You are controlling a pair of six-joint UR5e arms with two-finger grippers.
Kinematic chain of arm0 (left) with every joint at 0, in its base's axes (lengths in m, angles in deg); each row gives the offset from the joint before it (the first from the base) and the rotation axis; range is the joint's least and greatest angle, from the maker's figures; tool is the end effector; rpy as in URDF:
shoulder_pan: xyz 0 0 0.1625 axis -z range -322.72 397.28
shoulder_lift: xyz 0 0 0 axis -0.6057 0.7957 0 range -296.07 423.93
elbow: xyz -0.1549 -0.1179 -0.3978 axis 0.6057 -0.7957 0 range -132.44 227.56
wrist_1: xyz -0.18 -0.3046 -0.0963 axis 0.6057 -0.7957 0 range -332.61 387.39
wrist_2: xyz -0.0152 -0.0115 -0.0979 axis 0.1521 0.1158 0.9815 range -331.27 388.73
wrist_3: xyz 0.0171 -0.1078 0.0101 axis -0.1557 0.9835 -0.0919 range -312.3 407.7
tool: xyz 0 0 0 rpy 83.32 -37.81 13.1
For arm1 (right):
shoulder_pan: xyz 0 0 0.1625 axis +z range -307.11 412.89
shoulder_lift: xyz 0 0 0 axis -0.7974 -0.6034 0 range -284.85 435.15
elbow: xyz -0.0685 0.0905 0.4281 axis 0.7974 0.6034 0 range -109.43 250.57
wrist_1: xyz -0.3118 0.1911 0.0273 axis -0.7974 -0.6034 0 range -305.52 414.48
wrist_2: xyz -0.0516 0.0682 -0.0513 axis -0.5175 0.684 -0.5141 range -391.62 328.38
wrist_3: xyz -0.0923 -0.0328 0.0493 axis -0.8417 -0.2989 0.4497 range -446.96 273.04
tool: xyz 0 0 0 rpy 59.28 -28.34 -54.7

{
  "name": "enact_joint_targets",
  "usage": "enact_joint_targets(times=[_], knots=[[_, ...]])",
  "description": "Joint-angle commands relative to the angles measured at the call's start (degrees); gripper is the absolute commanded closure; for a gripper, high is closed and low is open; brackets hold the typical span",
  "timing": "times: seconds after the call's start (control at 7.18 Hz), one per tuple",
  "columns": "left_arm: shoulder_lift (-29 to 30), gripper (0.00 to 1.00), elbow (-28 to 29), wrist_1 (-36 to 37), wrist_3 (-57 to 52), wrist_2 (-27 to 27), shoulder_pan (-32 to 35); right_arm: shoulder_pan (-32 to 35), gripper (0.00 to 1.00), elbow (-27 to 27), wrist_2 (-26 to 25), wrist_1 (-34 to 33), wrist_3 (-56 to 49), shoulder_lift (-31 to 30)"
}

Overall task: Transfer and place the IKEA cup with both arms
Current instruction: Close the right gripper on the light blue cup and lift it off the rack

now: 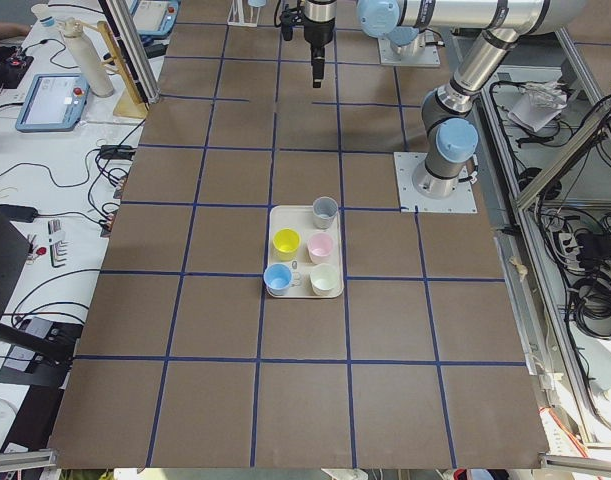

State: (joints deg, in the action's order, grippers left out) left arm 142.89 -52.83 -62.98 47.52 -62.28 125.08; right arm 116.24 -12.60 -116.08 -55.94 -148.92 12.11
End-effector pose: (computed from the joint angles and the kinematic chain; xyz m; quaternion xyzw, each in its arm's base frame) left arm -0.1176 -0.3618 0.4920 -0.0177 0.9998 -0.0022 0.0089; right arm -0.1502 -0.6203 0.3310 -0.3030 0.9517 -0.0356 0.0329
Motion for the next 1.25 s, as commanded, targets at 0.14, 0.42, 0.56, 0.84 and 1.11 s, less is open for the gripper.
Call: enact_joint_targets(times=[0.14,0.42,0.56,0.84,1.11], knots=[[-1.2,0.0,0.0,-0.2,-0.2,0.0,0.4,0.0,0.55,1.0,-0.3,8.2,0.4,-6.4],[-1.8,0.0,0.2,-0.3,-0.1,0.2,0.6,0.0,0.54,0.8,0.0,15.6,1.0,-13.8],[-1.3,0.0,1.2,-0.2,-0.1,0.2,0.5,0.3,0.54,0.3,0.2,19.1,2.4,-16.0],[-1.5,0.0,1.2,0.0,0.0,0.1,0.2,0.5,0.55,-0.2,6.2,24.3,5.3,-15.6],[-0.9,0.0,-0.2,0.0,-0.8,0.0,0.2,0.7,0.55,-0.3,15.3,32.7,14.5,-15.3]])
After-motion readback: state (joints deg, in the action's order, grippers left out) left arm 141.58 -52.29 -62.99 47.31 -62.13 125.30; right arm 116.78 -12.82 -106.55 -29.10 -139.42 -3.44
